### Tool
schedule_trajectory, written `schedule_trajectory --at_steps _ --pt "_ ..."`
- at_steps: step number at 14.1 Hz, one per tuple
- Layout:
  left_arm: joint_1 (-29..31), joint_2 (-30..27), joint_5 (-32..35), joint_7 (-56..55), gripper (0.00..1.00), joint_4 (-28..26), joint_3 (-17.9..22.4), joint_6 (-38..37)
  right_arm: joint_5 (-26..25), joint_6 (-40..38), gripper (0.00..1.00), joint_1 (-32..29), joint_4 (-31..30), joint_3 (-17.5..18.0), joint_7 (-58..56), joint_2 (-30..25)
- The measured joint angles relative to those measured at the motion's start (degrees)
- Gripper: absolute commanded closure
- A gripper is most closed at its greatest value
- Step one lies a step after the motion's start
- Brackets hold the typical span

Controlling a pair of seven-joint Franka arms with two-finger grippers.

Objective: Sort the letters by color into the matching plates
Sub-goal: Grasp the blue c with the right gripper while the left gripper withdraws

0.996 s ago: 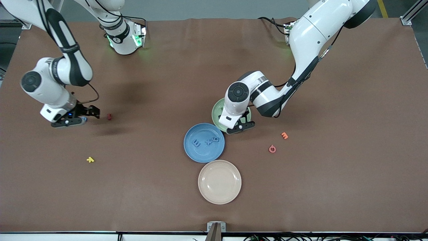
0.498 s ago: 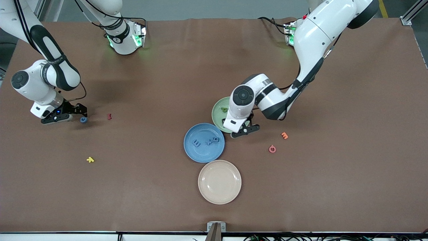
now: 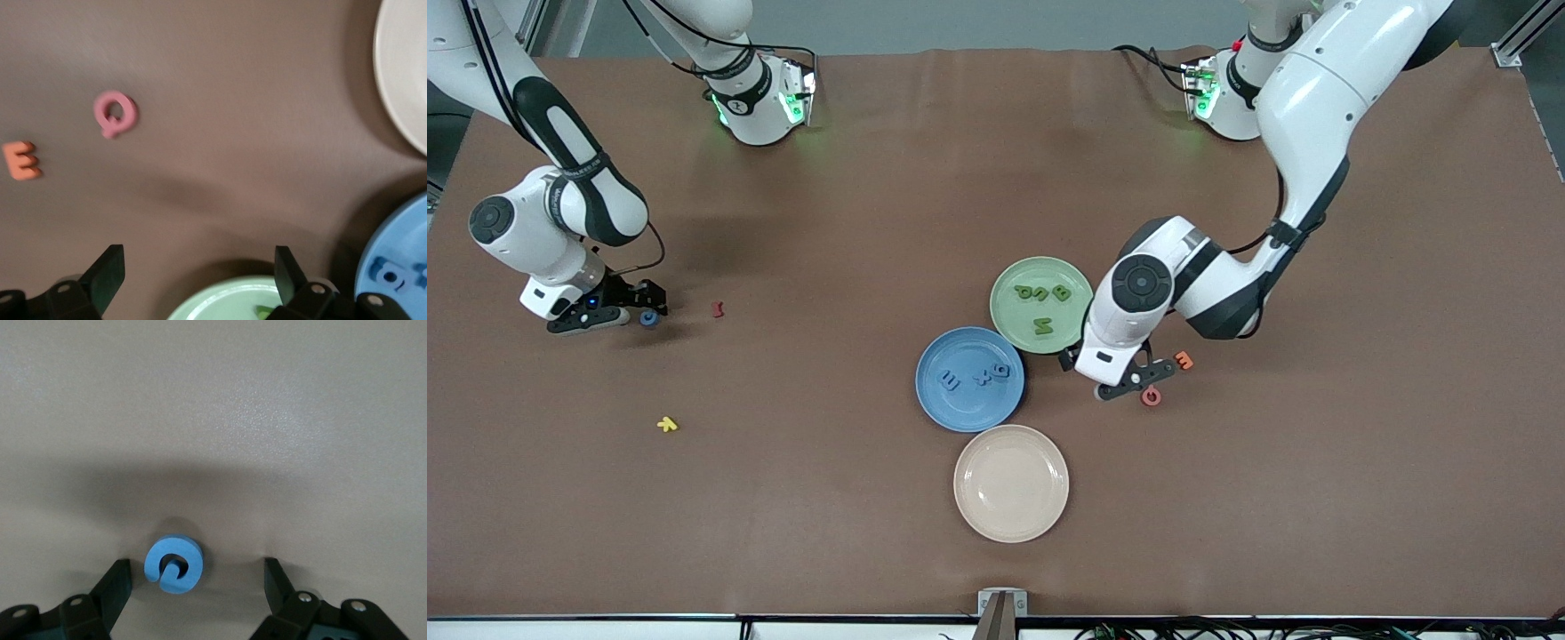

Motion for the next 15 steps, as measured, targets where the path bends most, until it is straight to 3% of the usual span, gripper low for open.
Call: schedule_trajectory --at_steps 2,4,5,11,15 --pt "1.9 -1.2 0.0 1.3 0.01 0.0 0.0 -0.5 0.0 0.0 0.65 0.0 0.1 0.1 0.0 -0.2" --pt "3.8 -1.8 0.0 2.6 0.01 0.0 -0.1 -0.6 0.0 0.0 0.95 0.0 0.2 0.2 0.0 -0.4" --pt "4.6 -1.8 0.0 3.7 0.02 0.0 -0.1 -0.6 0.0 0.0 1.0 0.0 0.3 0.2 0.0 -0.4" --pt "8.2 -2.9 -6.0 17.3 0.03 0.0 0.7 -0.6 0.0 -1.8 1.0 0.4 1.1 1.1 1.7 -0.4" --pt "7.7 -6.1 -12.3 27.5 0.06 -0.4 5.9 -0.9 0.0 -12.1 1.0 8.2 7.7 3.2 14.6 -0.7"
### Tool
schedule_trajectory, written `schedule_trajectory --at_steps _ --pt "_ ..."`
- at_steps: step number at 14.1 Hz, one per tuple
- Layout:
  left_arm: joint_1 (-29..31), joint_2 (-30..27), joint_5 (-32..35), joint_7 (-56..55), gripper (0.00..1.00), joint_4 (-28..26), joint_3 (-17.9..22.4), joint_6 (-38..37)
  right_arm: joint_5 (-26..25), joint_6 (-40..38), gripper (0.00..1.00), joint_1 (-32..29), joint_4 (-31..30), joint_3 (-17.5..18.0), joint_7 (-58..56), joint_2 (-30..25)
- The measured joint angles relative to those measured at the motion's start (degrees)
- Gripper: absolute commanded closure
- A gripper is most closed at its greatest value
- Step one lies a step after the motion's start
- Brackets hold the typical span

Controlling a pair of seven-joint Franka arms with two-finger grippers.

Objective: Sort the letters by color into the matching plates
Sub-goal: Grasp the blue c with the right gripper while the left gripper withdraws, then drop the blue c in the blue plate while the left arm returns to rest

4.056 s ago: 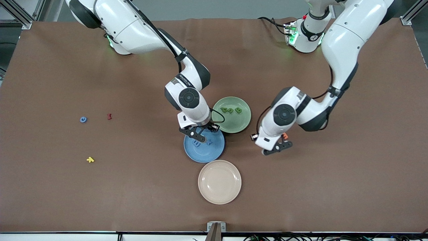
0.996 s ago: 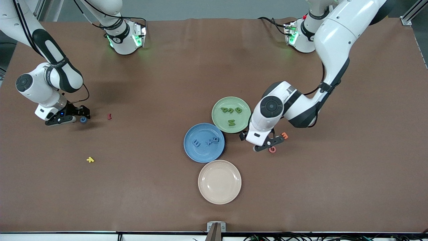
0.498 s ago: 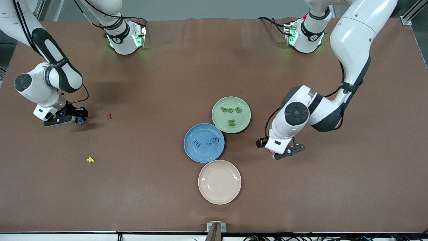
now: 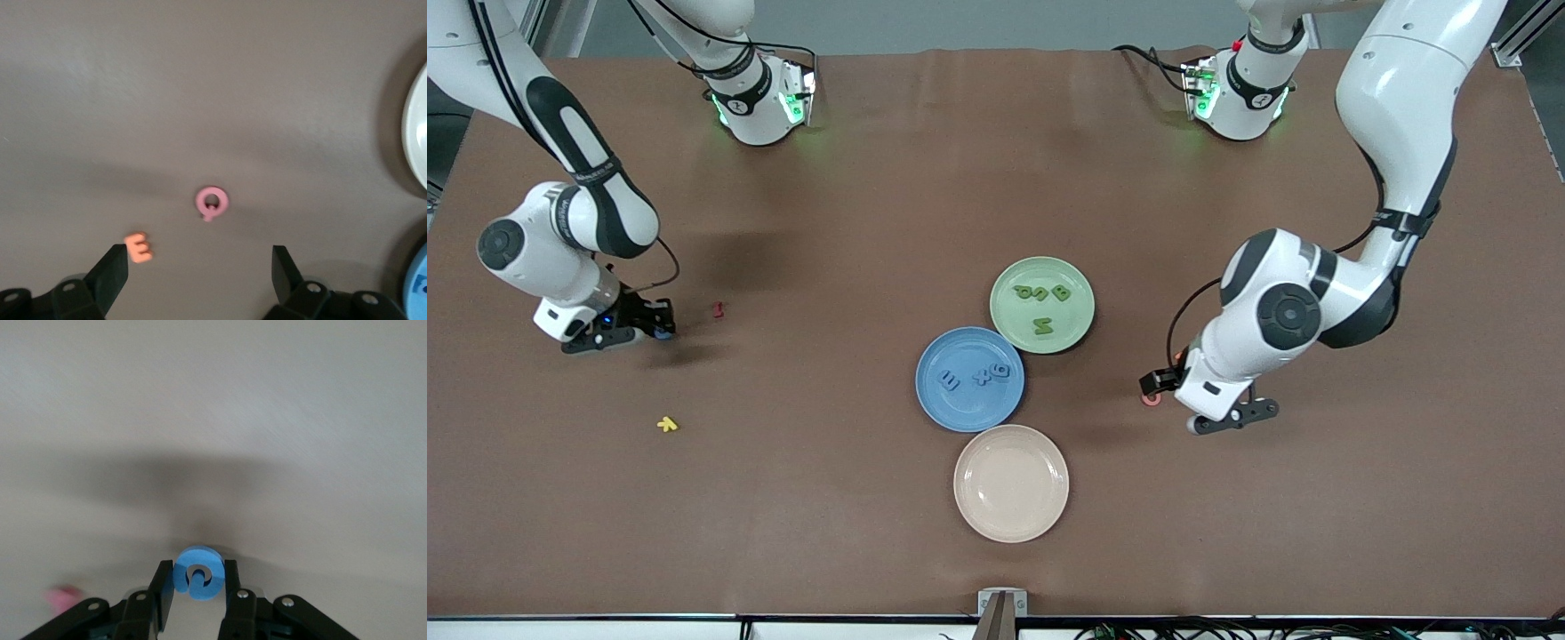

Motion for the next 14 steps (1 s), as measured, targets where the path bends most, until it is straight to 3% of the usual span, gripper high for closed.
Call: schedule_trajectory --at_steps 5,10,14 --pt "-5.2 -3.8 -9.2 14.0 0.06 -0.8 12.7 -1.1 0.1 -14.5 1.0 17.0 11.6 0.6 27.4 -0.2" --pt "-12.8 -7.5 -20.2 29.5 0.05 -1.0 29.1 -3.0 0.1 -18.2 1.0 35.1 20.0 0.8 58.5 1.5" --pt "-12.4 -12.3 -21.5 36.3 0.04 -0.4 33.9 -8.9 0.1 -18.1 1.0 44.8 27.4 0.6 74.6 8.2"
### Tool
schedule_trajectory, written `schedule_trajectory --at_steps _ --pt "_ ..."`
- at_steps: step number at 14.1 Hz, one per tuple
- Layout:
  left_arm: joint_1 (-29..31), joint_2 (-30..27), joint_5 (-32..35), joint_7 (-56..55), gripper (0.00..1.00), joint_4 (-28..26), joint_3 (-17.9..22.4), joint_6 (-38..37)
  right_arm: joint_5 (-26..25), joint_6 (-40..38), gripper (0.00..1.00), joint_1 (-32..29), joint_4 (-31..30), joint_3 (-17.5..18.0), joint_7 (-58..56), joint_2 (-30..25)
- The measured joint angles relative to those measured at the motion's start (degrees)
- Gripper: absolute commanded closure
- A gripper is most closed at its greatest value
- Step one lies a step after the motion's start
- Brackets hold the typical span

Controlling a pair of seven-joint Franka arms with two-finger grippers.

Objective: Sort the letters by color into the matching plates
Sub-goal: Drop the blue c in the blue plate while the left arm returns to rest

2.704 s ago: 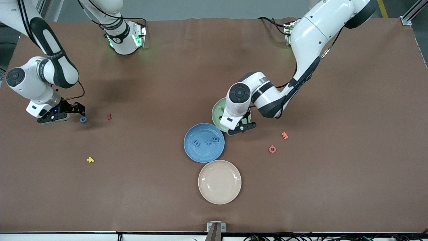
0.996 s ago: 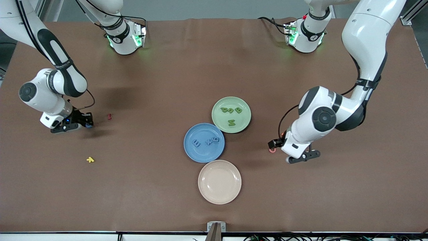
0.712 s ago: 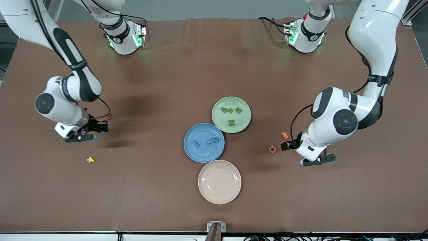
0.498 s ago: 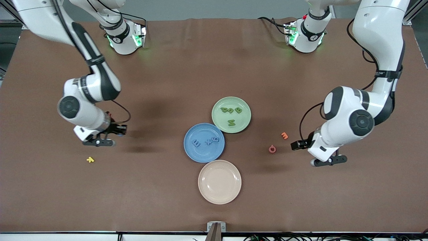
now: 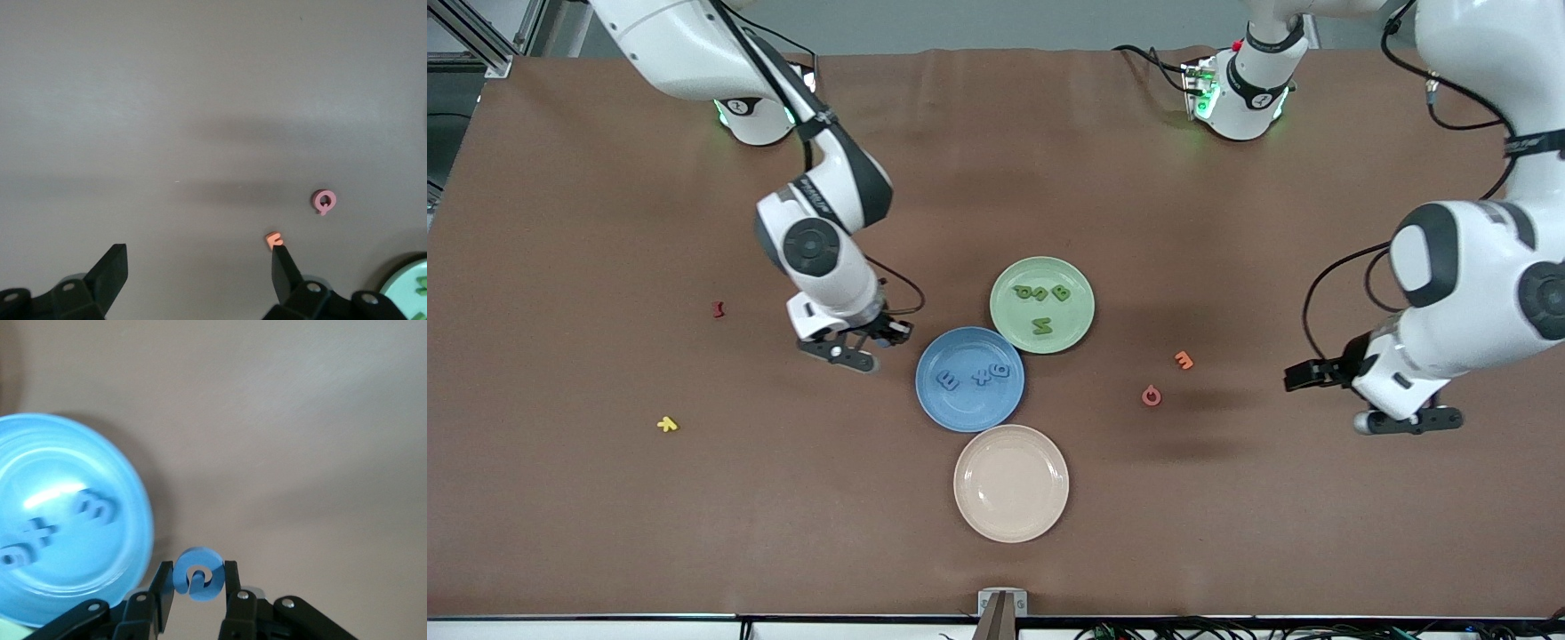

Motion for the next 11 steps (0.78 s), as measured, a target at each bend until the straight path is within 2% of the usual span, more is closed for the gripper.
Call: schedule_trajectory --at_steps 1,4,5,6,11 --pt "1.2 -1.7 0.0 0.8 0.01 0.3 0.1 -1.7 0.0 0.0 1.0 1.4 2.3 -0.1 2.8 2.1" --pt "3.4 -8.9 0.7 1.8 0.01 1.0 0.3 -10.3 0.0 0.0 0.98 4.1 8.5 -0.1 8.4 7.3" --pt "3.3 -11.6 2.4 1.8 0.01 1.0 0.2 -12.6 0.0 0.0 0.75 4.5 9.8 -0.2 9.9 8.4" --pt "3.0 -14.0 4.0 1.8 0.01 1.0 0.1 -14.4 0.0 0.0 0.01 4.7 10.7 -0.2 11.3 9.2" --pt "2.1 -20.5 5.9 1.8 0.01 0.8 -1.1 -18.1 0.0 -0.1 0.0 5.9 12.6 -0.2 14.6 9.6"
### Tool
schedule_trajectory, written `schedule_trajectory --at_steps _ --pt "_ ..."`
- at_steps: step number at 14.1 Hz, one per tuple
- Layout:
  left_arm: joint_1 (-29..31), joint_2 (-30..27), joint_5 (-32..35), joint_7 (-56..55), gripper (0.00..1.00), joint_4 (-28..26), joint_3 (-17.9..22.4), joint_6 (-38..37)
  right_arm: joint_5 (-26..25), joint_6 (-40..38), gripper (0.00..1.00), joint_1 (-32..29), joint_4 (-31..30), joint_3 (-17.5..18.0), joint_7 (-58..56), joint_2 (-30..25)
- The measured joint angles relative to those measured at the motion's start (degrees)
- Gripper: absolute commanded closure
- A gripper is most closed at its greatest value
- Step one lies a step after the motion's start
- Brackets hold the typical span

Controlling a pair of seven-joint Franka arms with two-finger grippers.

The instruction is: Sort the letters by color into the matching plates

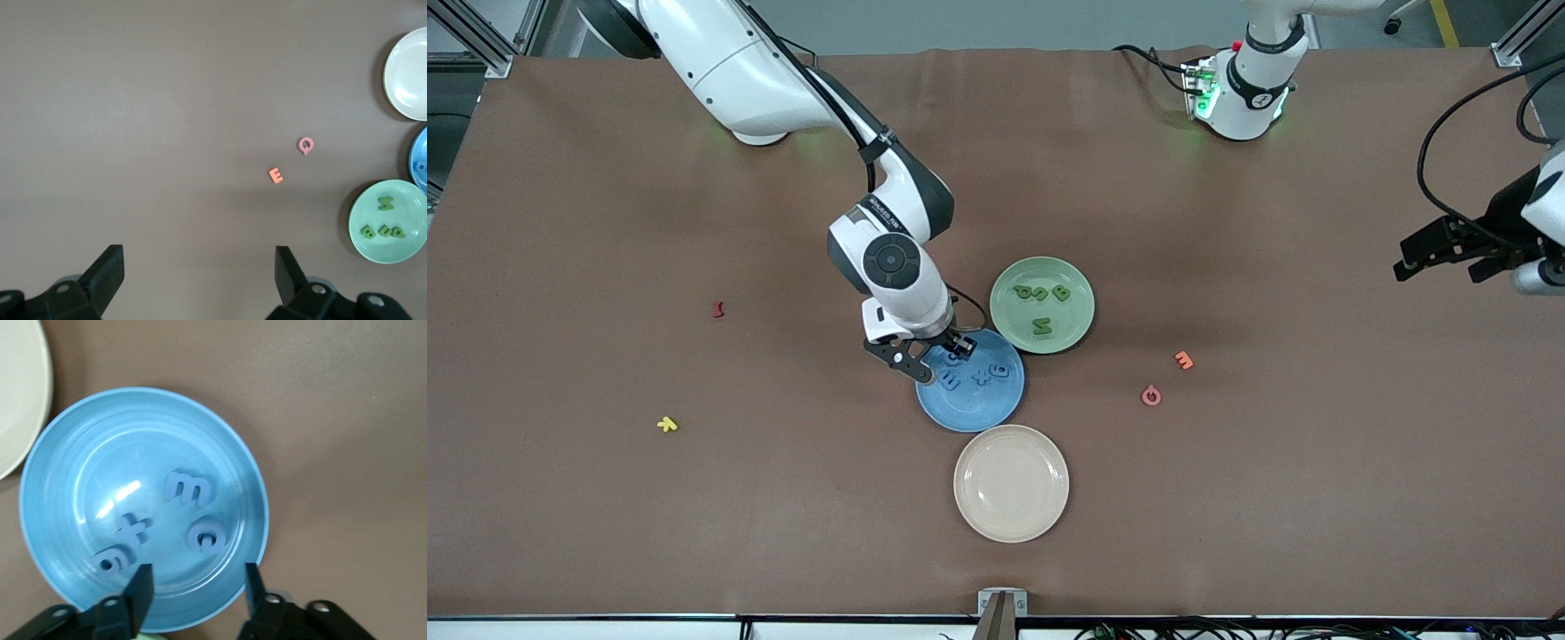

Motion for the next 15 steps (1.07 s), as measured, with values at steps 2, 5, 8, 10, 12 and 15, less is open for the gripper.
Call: schedule_trajectory --at_steps 2,5,8,10,12,15 --pt "0.0 -0.9 0.1 0.0 0.0 0.0 -0.2 -0.4 0.0 0.0 0.0 0.2 0.4 0.0 0.1 0.0" --pt "0.0 -1.6 0.3 0.0 0.0 0.0 -0.3 -0.4 0.0 0.0 0.0 0.2 0.6 -0.3 0.1 0.0" --pt "0.0 -1.7 0.3 0.0 0.0 0.0 -0.7 -0.5 -0.1 -0.7 0.0 -0.5 1.2 -1.1 -2.4 0.0" --pt "0.0 -1.7 0.3 -0.1 0.0 0.0 -0.8 -0.5 -0.2 -4.8 0.0 -3.4 1.8 -1.6 -9.7 -0.2" --pt "0.0 -1.7 0.3 -0.1 0.0 0.2 -0.8 -0.5 -0.2 -11.3 0.0 -8.5 2.7 -1.8 -21.6 -1.7" --pt "0.1 -1.7 0.3 -0.1 0.0 0.5 -0.8 -0.5 -0.2 -23.7 0.0 -17.8 3.6 -2.0 -42.3 -7.1"
